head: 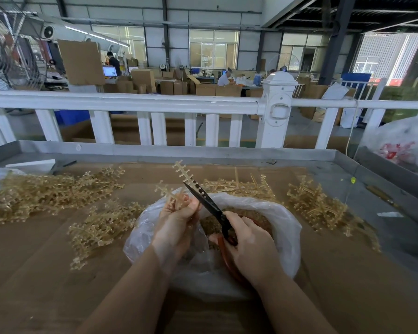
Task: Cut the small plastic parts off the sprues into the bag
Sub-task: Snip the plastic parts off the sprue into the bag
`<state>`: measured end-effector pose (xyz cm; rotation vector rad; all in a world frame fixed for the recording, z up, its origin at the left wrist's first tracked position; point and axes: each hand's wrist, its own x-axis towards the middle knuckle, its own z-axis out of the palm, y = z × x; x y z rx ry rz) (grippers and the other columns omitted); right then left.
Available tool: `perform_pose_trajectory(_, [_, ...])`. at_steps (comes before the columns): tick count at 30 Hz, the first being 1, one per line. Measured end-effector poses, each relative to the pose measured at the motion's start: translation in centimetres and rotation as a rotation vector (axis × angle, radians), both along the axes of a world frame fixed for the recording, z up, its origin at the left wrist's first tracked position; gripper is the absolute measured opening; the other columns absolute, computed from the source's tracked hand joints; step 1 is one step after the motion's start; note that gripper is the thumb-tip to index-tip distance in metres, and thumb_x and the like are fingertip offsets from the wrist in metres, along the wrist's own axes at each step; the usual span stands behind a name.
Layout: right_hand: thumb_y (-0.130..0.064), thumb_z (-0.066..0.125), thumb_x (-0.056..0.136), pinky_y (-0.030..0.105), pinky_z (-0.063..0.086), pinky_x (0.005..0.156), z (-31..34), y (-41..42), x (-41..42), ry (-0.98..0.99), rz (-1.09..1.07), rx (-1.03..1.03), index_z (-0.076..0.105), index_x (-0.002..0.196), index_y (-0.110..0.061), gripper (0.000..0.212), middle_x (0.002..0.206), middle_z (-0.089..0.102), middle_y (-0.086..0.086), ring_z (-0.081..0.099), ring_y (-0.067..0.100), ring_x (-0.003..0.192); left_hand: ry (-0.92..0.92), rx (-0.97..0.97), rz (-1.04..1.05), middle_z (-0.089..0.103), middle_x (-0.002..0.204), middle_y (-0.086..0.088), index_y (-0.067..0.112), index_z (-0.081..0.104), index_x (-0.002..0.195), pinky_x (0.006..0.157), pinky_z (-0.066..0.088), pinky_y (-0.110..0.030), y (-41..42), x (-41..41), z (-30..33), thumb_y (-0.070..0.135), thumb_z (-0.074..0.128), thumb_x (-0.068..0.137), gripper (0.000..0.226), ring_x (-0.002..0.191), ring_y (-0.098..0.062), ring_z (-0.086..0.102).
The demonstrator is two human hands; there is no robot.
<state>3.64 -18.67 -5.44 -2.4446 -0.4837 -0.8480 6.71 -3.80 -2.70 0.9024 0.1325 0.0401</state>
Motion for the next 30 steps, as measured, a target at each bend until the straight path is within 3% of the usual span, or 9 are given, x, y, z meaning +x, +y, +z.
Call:
perform_pose_trajectory(5, [-0.038,0.072,0.08,0.031,0.056,0.063,0.1,-0.1,-0.1,-0.006,0.014,-0.016,0.064,0.115,-0.007,0.047,0.088,0.07,0.007,0.068,0.023,0.075,0.022,-0.06,0.001,0.064,0.054,0.003,0.012,0.056,0.078,0.047,0.049,-0.014,-0.4,-0.2,0.3,-0.009,0.049,0.09,0.025,0.048,-0.005,0.062])
perform_pose_trajectory(11, [-0.039,0.074,0.078,0.03,0.056,0.067,0.0,-0.1,-0.2,-0.022,0.005,-0.021,0.064,0.115,-0.008,0.049,0.091,0.07,0.004,0.068,0.02,0.08,0.191,-0.199,-0.003,0.064,0.052,0.004,0.014,0.054,0.078,0.051,0.05,-0.015,-0.8,-0.2,0.4,-0.004,0.054,0.09,0.022,0.046,-0.004,0.063])
perform_pose_trajectory(14, [-0.044,0.072,0.079,0.029,0.055,0.072,0.1,-0.2,-0.2,-0.015,0.017,-0.002,0.063,0.116,-0.01,0.051,0.093,0.069,0.002,0.066,0.019,0.084,0.217,-0.182,-0.03,0.064,0.052,0.005,0.014,0.055,0.077,0.061,0.044,-0.018,-0.9,-0.3,0.3,-0.003,0.053,0.09,0.021,0.046,-0.003,0.063])
perform_pose_trajectory(18, [-0.045,0.068,0.081,0.029,0.052,0.078,0.1,-0.2,-0.1,-0.005,0.034,0.011,0.062,0.118,-0.012,0.05,0.096,0.067,0.001,0.064,0.018,0.09,0.219,-0.102,-0.051,0.066,0.054,0.004,0.014,0.055,0.075,0.06,0.039,-0.02,-0.9,-0.4,0.4,-0.004,0.052,0.09,0.024,0.046,-0.003,0.062])
perform_pose_trajectory(23, [-0.047,0.066,0.082,0.023,0.046,0.079,0.2,-0.2,-0.1,0.008,0.053,0.035,0.061,0.119,-0.015,0.05,0.1,0.067,0.0,0.063,0.017,0.092,0.205,-0.118,-0.108,0.064,0.059,0.003,0.017,0.052,0.075,0.05,0.044,-0.016,-1.2,-0.7,0.6,-0.002,0.049,0.092,0.026,0.049,-0.004,0.061])
perform_pose_trajectory(26, [-0.046,0.066,0.082,0.02,0.044,0.076,0.3,-0.2,-0.1,0.003,0.047,0.027,0.061,0.118,-0.015,0.048,0.097,0.068,0.0,0.065,0.017,0.089,0.194,-0.163,-0.166,0.058,0.051,0.004,0.018,0.047,0.073,0.057,0.036,-0.019,-1.4,-0.7,0.6,-0.001,0.046,0.094,0.028,0.044,-0.005,0.056])
perform_pose_trajectory(30, [-0.045,0.066,0.083,0.027,0.052,0.071,0.3,-0.1,-0.1,0.021,0.056,0.007,0.061,0.118,-0.013,0.048,0.092,0.068,0.003,0.066,0.019,0.082,0.206,-0.191,-0.185,0.057,0.055,0.005,0.018,0.048,0.074,0.055,0.037,-0.017,-1.1,-1.0,0.4,0.002,0.046,0.095,0.027,0.047,-0.004,0.054])
